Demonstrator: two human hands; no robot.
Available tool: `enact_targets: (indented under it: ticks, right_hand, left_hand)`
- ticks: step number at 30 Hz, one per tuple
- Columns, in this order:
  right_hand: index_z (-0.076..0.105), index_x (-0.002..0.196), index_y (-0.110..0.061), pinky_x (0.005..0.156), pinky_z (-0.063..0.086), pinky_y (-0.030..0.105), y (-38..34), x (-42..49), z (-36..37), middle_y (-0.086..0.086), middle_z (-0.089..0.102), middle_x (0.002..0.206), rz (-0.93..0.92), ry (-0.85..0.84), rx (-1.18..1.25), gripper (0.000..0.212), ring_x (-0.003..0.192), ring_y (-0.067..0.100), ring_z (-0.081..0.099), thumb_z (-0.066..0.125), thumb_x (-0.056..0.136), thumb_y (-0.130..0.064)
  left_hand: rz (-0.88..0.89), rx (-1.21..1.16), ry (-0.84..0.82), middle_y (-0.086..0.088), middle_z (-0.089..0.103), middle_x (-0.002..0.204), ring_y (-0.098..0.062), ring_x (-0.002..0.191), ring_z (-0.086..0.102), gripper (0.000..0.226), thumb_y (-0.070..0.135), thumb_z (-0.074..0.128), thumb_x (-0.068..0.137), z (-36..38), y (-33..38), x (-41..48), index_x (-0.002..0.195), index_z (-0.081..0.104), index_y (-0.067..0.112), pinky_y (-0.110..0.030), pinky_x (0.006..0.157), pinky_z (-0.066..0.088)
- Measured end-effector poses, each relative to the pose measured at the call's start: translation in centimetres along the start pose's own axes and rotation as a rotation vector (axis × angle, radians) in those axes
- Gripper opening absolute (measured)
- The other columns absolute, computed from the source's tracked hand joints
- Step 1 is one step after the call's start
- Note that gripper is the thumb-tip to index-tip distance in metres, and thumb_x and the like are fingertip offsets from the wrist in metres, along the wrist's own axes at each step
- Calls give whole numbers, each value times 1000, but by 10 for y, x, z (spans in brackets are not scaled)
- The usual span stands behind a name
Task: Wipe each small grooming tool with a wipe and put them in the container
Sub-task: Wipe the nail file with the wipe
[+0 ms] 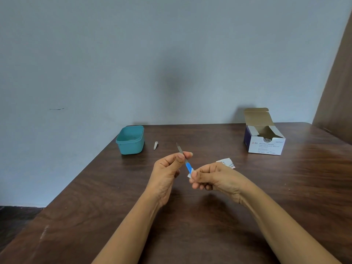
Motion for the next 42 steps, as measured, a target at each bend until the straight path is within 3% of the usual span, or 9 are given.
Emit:
enact_targets:
  ticks: [4, 8, 15, 20, 24, 30, 33, 37, 42]
  right_hand:
    - [76, 86, -11, 66, 42, 19, 0, 0, 1, 4, 74, 79, -13, -20, 61, 10, 65, 4, 58, 69, 82, -18]
    - [77, 74, -13, 64, 42, 19, 3, 2, 1, 4, 72, 77, 11, 43, 127, 4, 63, 5, 54, 76, 75, -10]
    - [75, 79, -11, 60, 41, 17, 2, 3, 5, 1, 71, 67, -16, 133, 193, 15, 56, 3, 53, 71, 79, -25]
    - [76, 85, -11, 64, 44, 16, 1, 1, 3, 5, 75, 81, 9, 38, 181, 24, 62, 3, 58, 75, 68, -27]
    - [76, 85, -9, 61, 44, 16, 2, 2, 0, 6, 74, 80, 40, 48, 153, 10, 62, 4, 58, 75, 76, -13]
    - [75, 82, -11, 63, 42, 18, 2, 3, 5, -1, 69, 66, -17, 91, 77, 13, 60, 4, 55, 70, 84, -23]
    - [75, 82, -11, 67, 42, 20, 2, 2, 5, 2, 70, 70, -42, 49, 111, 9, 62, 5, 55, 69, 84, -17]
    - [75, 83, -9, 60, 42, 15, 4, 3, 5, 4, 71, 75, -37, 40, 154, 4, 62, 5, 55, 71, 82, -10]
    - [75, 86, -7, 63, 43, 19, 5, 3, 5, 5, 72, 77, -38, 83, 218, 15, 62, 4, 56, 74, 76, -18]
  left_hand:
    - [10, 19, -9, 5, 74, 103, -13, 111, 60, 23, 37, 63, 72, 1, 0, 0, 85, 75, 23, -43, 101, 37]
    - [31, 49, -9, 6, 74, 101, -13, 108, 61, 21, 39, 62, 73, 3, 0, 0, 82, 75, 25, -36, 91, 39]
    - [32, 19, 6, 7, 74, 100, -12, 105, 60, 24, 42, 63, 70, 2, 0, 1, 82, 75, 25, -37, 89, 37]
    - [33, 4, 40, 7, 74, 99, -11, 107, 60, 24, 39, 61, 72, 2, -1, 1, 85, 74, 22, -32, 86, 39]
    - [43, 11, 57, 9, 75, 98, -7, 104, 61, 23, 37, 62, 72, 2, -1, 2, 85, 74, 22, -30, 85, 39]
    - [42, -15, 95, 9, 75, 97, -10, 105, 60, 18, 35, 62, 73, -1, 0, 3, 82, 74, 24, -31, 80, 38]
    - [44, -11, 97, 9, 75, 94, -5, 100, 62, 16, 31, 61, 78, -1, -1, 4, 84, 73, 22, -27, 81, 40]
    - [61, 11, 74, 12, 75, 89, 8, 87, 65, 15, 22, 57, 87, -1, -1, 5, 86, 72, 19, -21, 81, 41]
    - [68, 52, 16, 8, 75, 94, 4, 93, 65, 21, 33, 60, 77, 2, -4, 3, 87, 73, 18, -23, 90, 41]
Point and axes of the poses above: each hand's wrist, its own x-axis towards the middle knuckle, its own z-axis out of the palm, y = z × x, the point moved 1 cm from there along x, towards the middle knuckle
